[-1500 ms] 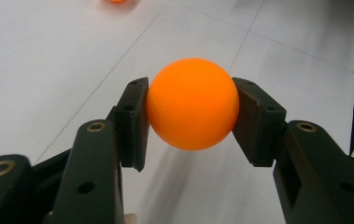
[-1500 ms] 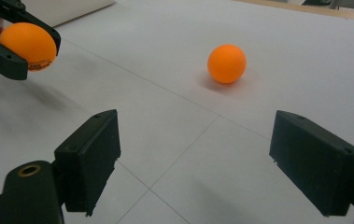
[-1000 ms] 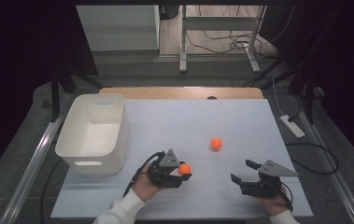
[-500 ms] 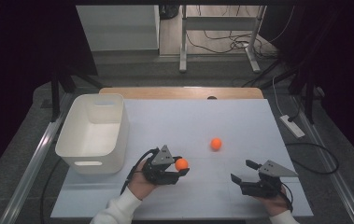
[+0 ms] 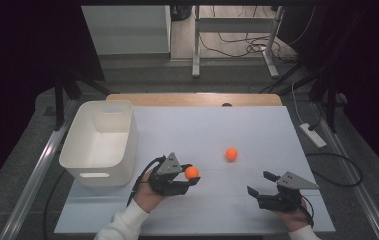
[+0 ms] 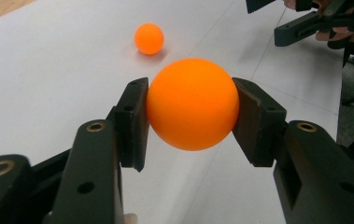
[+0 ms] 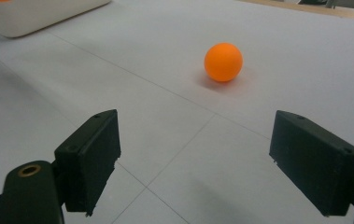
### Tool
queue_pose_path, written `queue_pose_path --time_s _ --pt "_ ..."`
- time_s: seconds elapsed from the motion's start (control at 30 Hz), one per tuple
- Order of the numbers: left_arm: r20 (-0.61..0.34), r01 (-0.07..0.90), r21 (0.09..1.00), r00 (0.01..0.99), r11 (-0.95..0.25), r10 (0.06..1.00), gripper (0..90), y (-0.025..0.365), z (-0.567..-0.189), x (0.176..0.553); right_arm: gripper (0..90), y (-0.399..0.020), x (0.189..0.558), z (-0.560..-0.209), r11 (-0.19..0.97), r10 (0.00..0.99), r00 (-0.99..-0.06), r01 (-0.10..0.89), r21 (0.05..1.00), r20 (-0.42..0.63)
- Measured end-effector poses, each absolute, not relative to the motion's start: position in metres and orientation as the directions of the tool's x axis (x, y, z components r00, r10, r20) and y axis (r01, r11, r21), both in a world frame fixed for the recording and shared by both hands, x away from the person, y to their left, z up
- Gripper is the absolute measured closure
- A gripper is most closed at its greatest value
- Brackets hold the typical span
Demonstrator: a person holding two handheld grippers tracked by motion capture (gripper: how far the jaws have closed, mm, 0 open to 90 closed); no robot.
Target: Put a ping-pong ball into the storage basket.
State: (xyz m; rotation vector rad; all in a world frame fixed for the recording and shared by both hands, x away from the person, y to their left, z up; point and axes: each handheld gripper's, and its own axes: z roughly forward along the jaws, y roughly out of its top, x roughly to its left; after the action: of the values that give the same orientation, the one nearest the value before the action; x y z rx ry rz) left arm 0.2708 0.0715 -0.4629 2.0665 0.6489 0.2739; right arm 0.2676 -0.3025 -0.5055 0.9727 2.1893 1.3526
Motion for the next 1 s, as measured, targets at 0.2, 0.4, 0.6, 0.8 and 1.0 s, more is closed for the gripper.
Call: queue_pose_path --time_s 0.2,0.4,0.6,0.8,1.0 --pt "-0.049 0.329 0.845 0.832 -0.421 0.553 50.4 0.076 -0.457 0.269 16.3 -0.303 0.267 -0.505 0.291 0.729 -0.684 0.353 0.889 0.033" --pt "-0.036 0.308 0.861 0.830 -0.405 0.556 50.4 0.080 -0.449 0.267 16.3 -0.303 0.267 -0.506 0.291 0.729 -0.683 0.354 0.889 0.033" --pt "-0.027 0.294 0.874 0.825 -0.388 0.564 50.4 0.085 -0.442 0.265 16.3 -0.303 0.267 -0.506 0.291 0.730 -0.682 0.353 0.889 0.032" --pt "-0.019 0.280 0.884 0.821 -0.374 0.571 50.4 0.089 -0.435 0.263 16.3 -0.303 0.267 -0.506 0.294 0.729 -0.683 0.354 0.888 0.030" --pt "-0.016 0.273 0.891 0.817 -0.363 0.577 50.4 0.092 -0.431 0.262 16.3 -0.303 0.267 -0.506 0.297 0.730 -0.683 0.354 0.887 0.029"
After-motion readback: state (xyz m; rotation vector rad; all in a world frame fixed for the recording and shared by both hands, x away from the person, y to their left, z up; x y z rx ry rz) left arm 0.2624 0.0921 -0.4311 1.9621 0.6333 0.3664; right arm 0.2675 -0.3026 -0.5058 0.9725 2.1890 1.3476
